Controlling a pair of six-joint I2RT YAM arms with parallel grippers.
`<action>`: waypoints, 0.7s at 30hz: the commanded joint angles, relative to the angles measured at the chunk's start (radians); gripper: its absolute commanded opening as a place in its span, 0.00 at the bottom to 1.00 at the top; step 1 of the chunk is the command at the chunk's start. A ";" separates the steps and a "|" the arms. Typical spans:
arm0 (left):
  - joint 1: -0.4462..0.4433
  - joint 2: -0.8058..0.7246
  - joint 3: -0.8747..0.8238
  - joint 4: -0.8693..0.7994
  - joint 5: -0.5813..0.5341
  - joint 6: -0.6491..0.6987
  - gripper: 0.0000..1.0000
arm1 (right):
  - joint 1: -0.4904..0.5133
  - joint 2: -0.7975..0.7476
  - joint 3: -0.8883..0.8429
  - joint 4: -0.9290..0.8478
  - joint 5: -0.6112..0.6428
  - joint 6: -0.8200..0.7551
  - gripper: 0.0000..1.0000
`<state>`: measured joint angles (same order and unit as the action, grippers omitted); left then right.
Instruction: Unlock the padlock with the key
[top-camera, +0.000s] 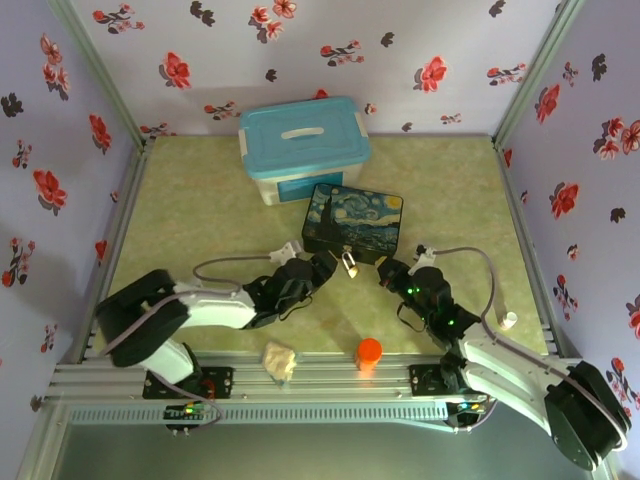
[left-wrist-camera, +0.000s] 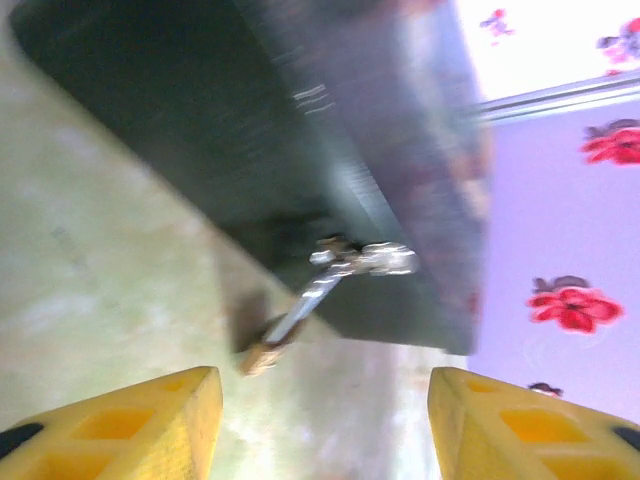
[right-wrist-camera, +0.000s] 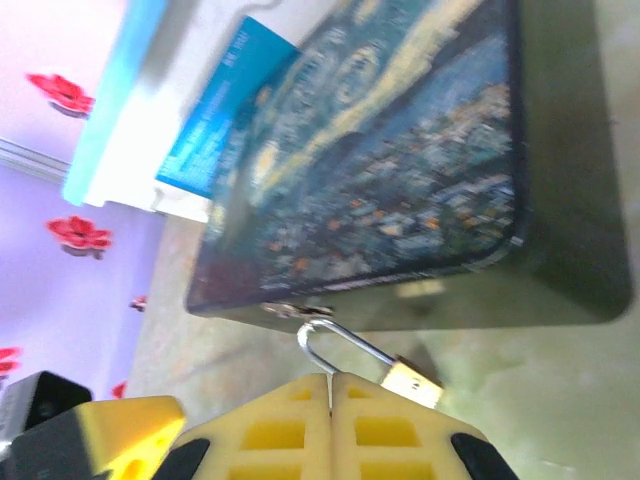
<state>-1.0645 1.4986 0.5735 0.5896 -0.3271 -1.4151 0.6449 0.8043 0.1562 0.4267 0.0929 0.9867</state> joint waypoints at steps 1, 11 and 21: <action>-0.017 -0.097 0.010 -0.007 -0.089 0.169 0.56 | 0.014 -0.031 -0.002 0.144 0.024 0.012 0.00; -0.086 -0.081 0.160 -0.015 -0.096 0.260 0.34 | 0.199 0.029 0.092 0.175 0.375 0.103 0.00; -0.088 -0.024 0.172 -0.035 -0.080 0.190 0.40 | 0.251 0.121 0.099 0.251 0.452 0.136 0.00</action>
<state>-1.1496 1.4563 0.7288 0.5449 -0.3862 -1.2129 0.8848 0.9150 0.2302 0.6247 0.4786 1.1011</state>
